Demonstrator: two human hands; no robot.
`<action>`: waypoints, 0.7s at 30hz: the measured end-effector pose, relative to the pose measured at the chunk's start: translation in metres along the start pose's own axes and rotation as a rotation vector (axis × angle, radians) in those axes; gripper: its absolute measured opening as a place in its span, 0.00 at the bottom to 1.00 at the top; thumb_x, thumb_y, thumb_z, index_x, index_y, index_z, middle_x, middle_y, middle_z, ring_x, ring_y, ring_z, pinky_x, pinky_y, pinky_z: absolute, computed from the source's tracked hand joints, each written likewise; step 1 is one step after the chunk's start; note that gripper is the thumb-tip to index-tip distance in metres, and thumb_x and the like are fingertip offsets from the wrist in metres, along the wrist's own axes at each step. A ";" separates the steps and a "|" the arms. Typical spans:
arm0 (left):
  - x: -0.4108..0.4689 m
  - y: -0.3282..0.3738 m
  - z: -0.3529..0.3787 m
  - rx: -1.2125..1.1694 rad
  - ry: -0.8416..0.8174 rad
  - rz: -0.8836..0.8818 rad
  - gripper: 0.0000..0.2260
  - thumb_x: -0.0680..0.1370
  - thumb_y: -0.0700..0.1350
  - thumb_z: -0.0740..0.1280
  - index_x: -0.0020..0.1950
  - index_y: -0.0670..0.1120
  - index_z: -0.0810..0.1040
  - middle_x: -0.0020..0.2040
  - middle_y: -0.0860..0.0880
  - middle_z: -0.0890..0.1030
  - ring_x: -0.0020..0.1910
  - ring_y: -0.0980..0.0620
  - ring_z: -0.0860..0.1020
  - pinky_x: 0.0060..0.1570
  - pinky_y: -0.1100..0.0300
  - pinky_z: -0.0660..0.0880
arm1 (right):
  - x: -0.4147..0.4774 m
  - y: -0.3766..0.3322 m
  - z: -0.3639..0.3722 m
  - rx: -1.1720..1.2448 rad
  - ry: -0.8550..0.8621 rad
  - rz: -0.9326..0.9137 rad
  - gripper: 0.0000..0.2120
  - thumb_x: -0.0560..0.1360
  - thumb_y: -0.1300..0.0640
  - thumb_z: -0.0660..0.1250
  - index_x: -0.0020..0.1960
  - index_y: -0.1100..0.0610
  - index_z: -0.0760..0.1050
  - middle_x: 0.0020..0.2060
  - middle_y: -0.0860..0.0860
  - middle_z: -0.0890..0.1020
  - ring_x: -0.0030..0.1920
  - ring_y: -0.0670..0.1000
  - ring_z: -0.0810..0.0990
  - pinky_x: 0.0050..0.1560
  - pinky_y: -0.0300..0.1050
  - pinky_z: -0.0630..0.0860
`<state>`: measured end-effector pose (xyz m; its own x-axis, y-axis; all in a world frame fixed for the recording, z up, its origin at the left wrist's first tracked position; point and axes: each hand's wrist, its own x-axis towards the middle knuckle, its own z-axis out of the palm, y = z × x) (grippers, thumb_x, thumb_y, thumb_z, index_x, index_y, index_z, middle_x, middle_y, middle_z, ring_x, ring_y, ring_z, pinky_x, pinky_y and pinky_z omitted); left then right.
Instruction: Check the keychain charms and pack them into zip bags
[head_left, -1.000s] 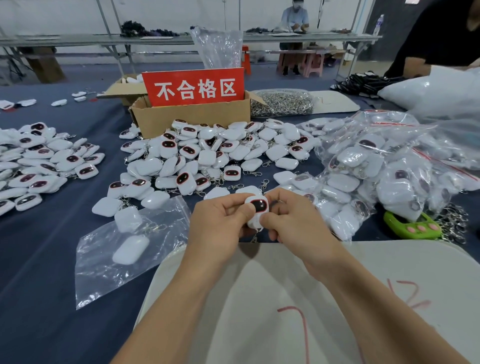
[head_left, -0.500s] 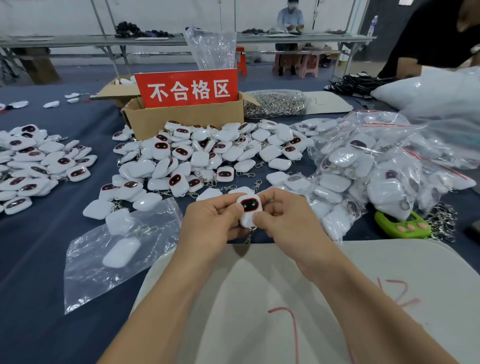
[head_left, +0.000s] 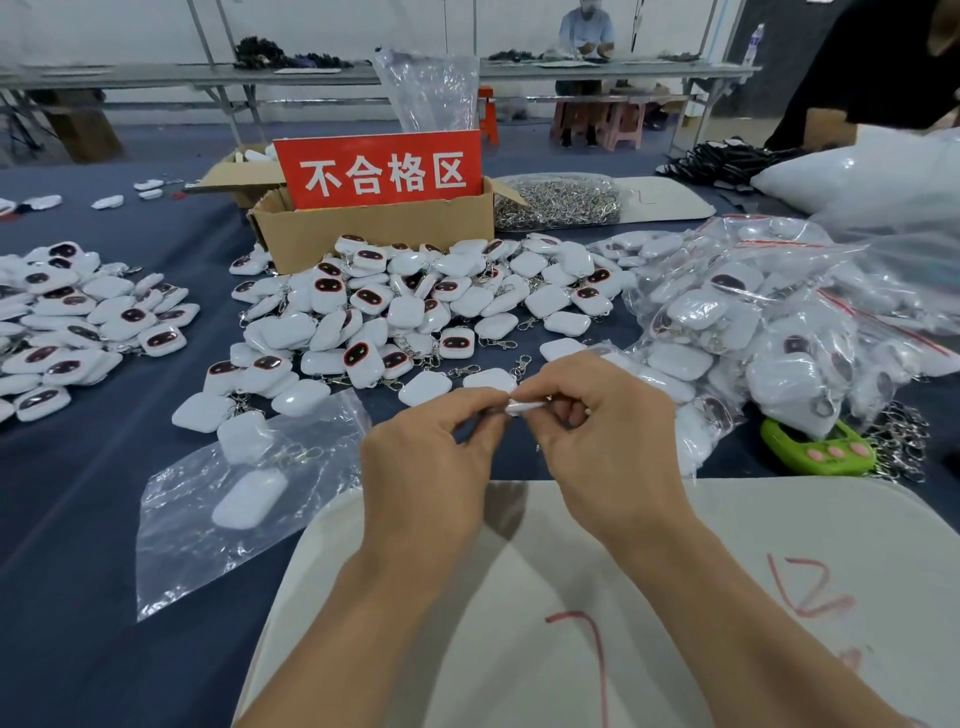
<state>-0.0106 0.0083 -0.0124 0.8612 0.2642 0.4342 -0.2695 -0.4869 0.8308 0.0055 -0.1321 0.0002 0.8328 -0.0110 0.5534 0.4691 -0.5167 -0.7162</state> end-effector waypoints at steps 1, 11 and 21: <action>0.000 -0.001 0.000 -0.005 -0.010 -0.010 0.10 0.73 0.40 0.78 0.47 0.57 0.88 0.42 0.68 0.84 0.43 0.65 0.83 0.47 0.72 0.76 | 0.000 0.000 0.000 0.001 0.003 0.002 0.14 0.69 0.72 0.74 0.44 0.53 0.85 0.38 0.38 0.80 0.38 0.41 0.76 0.41 0.30 0.71; 0.018 0.004 -0.006 -0.637 -0.142 -0.527 0.06 0.80 0.39 0.70 0.50 0.44 0.88 0.44 0.44 0.88 0.40 0.52 0.85 0.39 0.64 0.81 | 0.004 -0.005 -0.006 0.264 -0.121 0.163 0.22 0.74 0.72 0.69 0.51 0.45 0.87 0.52 0.37 0.85 0.55 0.36 0.83 0.55 0.33 0.78; 0.017 0.003 -0.005 -0.518 -0.099 -0.325 0.10 0.78 0.40 0.74 0.39 0.52 0.89 0.32 0.48 0.83 0.29 0.54 0.80 0.35 0.63 0.79 | 0.009 -0.001 -0.009 0.413 -0.111 0.333 0.11 0.77 0.63 0.73 0.44 0.46 0.87 0.32 0.54 0.85 0.29 0.49 0.78 0.34 0.48 0.78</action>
<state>0.0007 0.0152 -0.0006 0.9636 0.2405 0.1165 -0.1392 0.0797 0.9871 0.0099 -0.1394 0.0100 0.9718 -0.0148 0.2354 0.2319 -0.1208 -0.9652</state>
